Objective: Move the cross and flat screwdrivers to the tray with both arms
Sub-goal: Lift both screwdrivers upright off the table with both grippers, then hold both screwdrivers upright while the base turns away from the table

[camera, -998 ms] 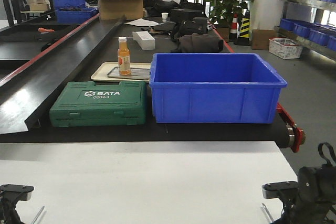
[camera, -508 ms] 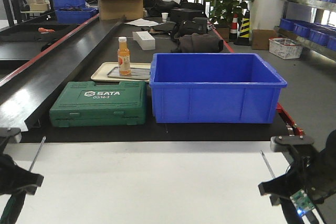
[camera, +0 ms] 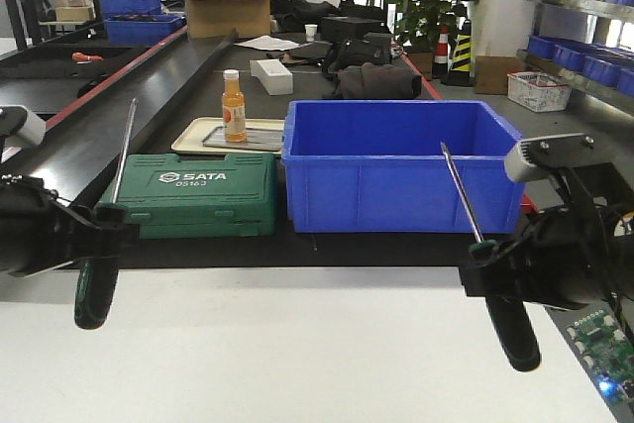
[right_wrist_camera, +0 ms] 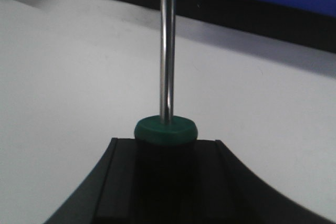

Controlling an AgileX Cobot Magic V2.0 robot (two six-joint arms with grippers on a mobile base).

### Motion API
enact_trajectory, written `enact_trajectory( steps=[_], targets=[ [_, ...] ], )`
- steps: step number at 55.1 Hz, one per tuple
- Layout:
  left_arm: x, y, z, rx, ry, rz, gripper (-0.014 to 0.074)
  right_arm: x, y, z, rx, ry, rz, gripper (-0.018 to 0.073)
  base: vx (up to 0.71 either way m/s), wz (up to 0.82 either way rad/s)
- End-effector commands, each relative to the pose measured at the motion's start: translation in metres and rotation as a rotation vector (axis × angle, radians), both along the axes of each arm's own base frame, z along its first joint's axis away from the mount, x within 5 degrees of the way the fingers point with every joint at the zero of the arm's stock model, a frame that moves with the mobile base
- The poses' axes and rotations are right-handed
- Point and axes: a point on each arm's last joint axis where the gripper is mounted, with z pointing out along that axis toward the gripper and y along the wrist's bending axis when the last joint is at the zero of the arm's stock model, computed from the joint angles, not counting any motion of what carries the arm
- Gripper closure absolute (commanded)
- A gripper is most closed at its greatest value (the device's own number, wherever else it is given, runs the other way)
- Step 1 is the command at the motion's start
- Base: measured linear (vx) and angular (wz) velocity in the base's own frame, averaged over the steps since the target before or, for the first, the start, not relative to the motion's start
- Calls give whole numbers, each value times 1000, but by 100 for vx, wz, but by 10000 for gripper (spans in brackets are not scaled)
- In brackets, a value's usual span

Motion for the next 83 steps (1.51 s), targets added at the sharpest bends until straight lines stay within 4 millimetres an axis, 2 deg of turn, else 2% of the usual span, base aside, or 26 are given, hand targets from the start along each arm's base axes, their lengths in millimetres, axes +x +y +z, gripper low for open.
enact_trajectory(
  steps=[1, 17, 83],
  targets=[
    [-15, 2, 34, -66, -155, 47, 596, -12, 1, 38, 82, -208, -40, 568, 0, 0],
    [-41, 6, 56, -75, -234, 41, 596, -37, -7, 68, 116, -333, -53, 568, 0, 0],
    [-44, 5, 57, -74, -229, 30, 596, -37, -7, 66, 114, -322, -50, 567, 0, 0]
  ],
)
